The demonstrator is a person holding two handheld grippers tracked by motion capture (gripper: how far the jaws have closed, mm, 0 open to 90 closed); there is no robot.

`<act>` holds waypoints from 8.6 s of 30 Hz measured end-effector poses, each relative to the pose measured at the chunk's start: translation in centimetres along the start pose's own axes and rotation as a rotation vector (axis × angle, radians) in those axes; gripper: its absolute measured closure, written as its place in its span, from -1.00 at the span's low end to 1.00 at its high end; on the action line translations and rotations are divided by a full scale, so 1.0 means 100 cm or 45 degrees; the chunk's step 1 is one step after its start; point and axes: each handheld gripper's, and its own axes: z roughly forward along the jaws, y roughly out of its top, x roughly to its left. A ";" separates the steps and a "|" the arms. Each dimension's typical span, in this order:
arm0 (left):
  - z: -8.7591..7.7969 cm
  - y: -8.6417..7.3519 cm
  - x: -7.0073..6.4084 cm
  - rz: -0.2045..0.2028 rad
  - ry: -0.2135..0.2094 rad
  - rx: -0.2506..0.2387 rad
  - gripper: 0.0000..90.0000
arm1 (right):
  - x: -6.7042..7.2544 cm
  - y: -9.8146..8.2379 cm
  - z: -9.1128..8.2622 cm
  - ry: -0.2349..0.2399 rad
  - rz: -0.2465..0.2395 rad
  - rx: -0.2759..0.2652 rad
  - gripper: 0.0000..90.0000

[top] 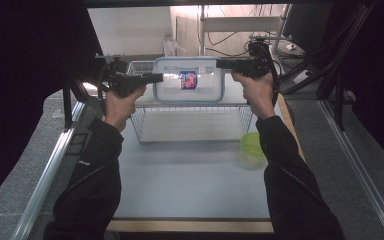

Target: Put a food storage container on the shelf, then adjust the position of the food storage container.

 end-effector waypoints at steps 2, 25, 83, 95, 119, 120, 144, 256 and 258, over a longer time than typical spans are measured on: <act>0.002 0.004 0.001 -0.007 0.016 0.012 0.07 | -0.004 0.000 0.003 -0.002 0.007 -0.011 0.44; -0.004 -0.010 -0.019 0.224 0.176 0.014 0.00 | -0.002 -0.019 -0.006 -0.219 -0.266 -0.034 0.53; 0.009 -0.034 -0.012 0.353 0.360 0.121 0.52 | 0.006 -0.068 0.019 -0.277 -0.201 0.019 0.99; 0.012 -0.038 -0.014 0.349 0.339 0.093 0.45 | -0.002 -0.063 0.021 -0.313 -0.202 0.024 0.92; -0.019 -0.110 -0.050 0.507 0.307 0.124 -0.60 | 0.026 -0.119 -0.018 -0.177 -0.428 0.101 -0.20; -0.020 -0.114 -0.051 0.501 0.301 0.119 -0.62 | 0.027 -0.122 -0.020 -0.172 -0.436 0.109 -0.25; -0.038 -0.204 -0.064 0.505 0.283 0.204 -0.97 | 0.021 -0.212 -0.052 -0.143 -0.499 0.209 -0.85; -0.043 -0.275 -0.056 0.547 0.285 0.352 -0.92 | -0.038 -0.238 -0.007 -0.279 -0.317 0.443 1.00; -0.042 -0.275 -0.056 0.549 0.282 0.355 -0.92 | -0.031 -0.240 -0.002 -0.252 -0.324 0.452 1.00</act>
